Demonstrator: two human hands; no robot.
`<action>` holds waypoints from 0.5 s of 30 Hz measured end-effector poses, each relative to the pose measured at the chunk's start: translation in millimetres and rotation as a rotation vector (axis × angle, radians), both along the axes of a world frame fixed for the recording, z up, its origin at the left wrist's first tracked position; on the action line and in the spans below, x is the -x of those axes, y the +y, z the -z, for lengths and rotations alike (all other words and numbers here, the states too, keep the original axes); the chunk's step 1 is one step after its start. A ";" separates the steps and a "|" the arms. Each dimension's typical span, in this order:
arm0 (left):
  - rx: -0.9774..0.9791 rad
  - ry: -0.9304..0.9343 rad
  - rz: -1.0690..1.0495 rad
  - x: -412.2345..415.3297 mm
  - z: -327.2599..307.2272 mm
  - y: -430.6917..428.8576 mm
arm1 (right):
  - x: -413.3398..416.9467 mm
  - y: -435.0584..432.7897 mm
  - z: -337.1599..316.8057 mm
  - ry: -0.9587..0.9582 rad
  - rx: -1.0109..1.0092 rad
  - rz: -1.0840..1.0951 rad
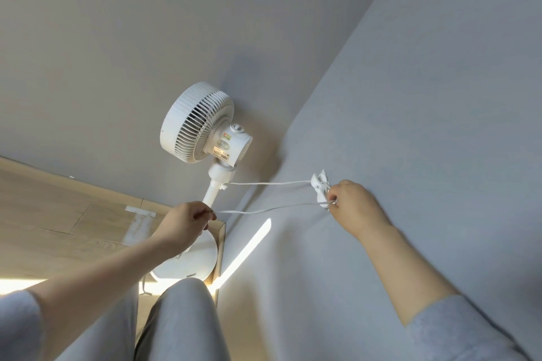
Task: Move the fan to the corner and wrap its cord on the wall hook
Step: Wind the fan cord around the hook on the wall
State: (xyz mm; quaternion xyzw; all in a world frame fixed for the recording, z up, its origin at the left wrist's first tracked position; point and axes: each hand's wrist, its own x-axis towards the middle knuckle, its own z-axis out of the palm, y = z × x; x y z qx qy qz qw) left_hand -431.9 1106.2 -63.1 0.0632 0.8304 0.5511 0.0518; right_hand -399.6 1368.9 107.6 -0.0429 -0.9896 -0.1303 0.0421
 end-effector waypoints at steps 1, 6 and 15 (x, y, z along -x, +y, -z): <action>0.003 0.004 0.005 -3.4 -0.1 -0.8 | -3.6 0.2 4.3 0.005 -0.008 -0.008; 0.019 0.015 0.057 -12.2 -0.1 -0.3 | -17.8 2.3 22.1 0.014 0.004 -0.016; 0.002 -0.014 0.134 -14.7 3.3 7.3 | -29.1 -1.5 57.6 -0.053 -0.072 0.059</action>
